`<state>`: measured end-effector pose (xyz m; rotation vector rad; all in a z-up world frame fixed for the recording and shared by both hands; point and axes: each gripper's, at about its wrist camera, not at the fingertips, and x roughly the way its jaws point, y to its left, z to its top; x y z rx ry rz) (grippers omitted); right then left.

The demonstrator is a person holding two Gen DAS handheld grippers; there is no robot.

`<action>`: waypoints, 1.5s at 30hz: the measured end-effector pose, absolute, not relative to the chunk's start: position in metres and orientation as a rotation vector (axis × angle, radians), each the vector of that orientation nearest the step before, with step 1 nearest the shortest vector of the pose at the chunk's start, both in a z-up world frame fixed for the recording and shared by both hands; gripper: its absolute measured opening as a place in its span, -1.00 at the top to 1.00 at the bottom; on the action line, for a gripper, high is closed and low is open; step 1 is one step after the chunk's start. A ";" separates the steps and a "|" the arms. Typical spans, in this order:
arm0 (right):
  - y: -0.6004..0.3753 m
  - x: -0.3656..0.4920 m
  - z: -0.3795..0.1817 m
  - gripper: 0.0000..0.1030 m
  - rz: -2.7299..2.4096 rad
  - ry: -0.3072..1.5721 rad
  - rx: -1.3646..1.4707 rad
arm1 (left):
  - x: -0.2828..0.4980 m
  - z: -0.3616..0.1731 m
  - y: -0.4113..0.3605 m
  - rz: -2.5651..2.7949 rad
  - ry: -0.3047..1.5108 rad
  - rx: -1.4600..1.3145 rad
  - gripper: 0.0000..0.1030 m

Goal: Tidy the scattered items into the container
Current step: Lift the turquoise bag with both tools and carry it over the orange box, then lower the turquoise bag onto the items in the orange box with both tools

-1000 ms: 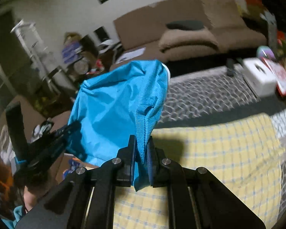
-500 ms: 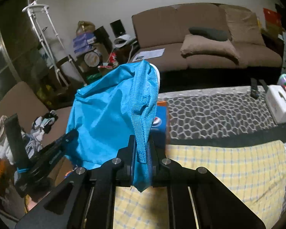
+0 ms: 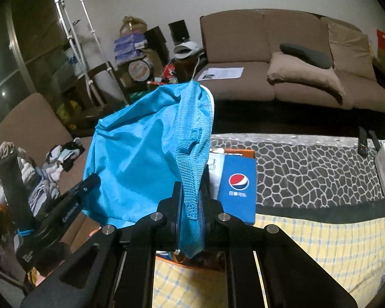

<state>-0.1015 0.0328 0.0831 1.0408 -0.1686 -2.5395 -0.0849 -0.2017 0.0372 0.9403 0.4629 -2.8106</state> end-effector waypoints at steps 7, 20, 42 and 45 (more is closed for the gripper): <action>0.020 -0.135 0.036 0.76 -2.616 -0.042 1.115 | -0.122 -0.002 -0.201 -2.723 0.408 1.123 0.89; 0.033 -0.185 -0.057 0.66 -2.521 -0.178 1.347 | -0.167 -0.082 -0.180 -2.530 0.156 1.408 0.87; 0.054 -0.176 0.004 -0.70 -2.679 -0.030 1.097 | -0.140 -0.016 -0.192 -2.686 0.277 1.159 -0.79; 0.050 -0.163 0.014 -0.42 -2.625 -0.052 1.069 | -0.138 -0.016 -0.176 -2.736 0.222 1.275 -0.80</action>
